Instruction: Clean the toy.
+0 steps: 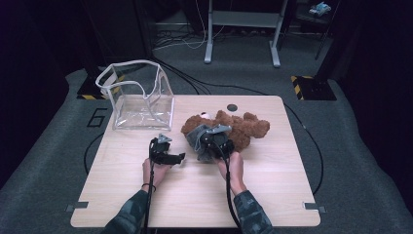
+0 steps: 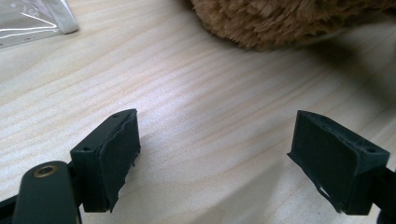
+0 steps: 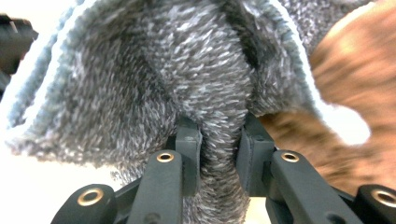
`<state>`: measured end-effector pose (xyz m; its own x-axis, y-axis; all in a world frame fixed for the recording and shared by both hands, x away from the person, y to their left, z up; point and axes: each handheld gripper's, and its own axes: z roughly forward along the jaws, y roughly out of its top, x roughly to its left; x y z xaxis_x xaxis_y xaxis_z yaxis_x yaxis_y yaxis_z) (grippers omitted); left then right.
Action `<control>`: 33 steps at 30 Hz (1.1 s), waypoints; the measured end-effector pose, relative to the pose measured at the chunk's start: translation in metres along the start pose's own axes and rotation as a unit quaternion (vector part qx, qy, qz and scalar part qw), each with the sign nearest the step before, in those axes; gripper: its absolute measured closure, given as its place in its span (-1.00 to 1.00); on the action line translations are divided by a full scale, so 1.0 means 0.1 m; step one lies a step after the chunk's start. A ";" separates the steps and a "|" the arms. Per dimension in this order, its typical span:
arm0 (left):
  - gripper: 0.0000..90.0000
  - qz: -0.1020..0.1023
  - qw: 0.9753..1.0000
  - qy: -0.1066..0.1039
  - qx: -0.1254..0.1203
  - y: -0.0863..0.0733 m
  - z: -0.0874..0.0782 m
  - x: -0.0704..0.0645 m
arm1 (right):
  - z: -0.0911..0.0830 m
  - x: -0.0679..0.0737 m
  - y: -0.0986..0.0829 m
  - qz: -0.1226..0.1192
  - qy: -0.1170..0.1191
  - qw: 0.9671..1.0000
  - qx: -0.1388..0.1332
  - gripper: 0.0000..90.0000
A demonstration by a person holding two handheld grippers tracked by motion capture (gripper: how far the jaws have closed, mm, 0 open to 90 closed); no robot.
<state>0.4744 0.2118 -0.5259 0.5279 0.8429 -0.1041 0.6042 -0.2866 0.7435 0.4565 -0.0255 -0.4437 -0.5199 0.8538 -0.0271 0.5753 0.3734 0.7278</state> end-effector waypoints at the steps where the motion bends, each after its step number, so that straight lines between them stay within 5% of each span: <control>1: -0.67 0.005 1.000 0.005 -0.001 0.00 0.01 -0.02 | -0.09 -0.02 0.06 0.002 -0.007 1.000 -0.022 0.62; 5: -0.67 0.008 1.000 0.005 0.002 0.00 0.00 -0.01 | -0.02 -0.02 0.14 0.005 -0.010 1.000 -0.023 0.61; 11: -0.66 0.023 0.999 0.023 -0.001 -0.02 0.02 -0.06 | 0.33 0.03 0.07 0.006 0.011 0.999 0.042 0.60; 14: -0.68 0.046 0.998 0.034 0.011 -0.02 0.03 -0.09 | 0.37 0.05 0.01 0.005 0.016 0.998 0.062 0.60; 17: -0.68 0.046 0.998 0.030 0.012 -0.02 0.02 -0.09 | 0.31 0.02 -0.07 -0.002 0.017 0.998 0.068 0.60; 26: -0.69 0.047 0.998 0.029 0.012 -0.02 0.02 -0.09 | -0.13 -0.44 -0.43 0.044 -0.001 0.997 0.060 0.60; 33: -0.70 0.043 0.999 0.025 0.006 -0.02 0.02 -0.08 | -0.39 -0.89 -0.82 0.094 -0.032 0.993 0.063 0.60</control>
<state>0.4705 0.2049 -0.5282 0.5485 0.8361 -0.0071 0.5644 -0.3641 0.7409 0.4312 -0.1460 -0.4741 -0.3572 0.9324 0.0556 0.7352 0.2440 0.6324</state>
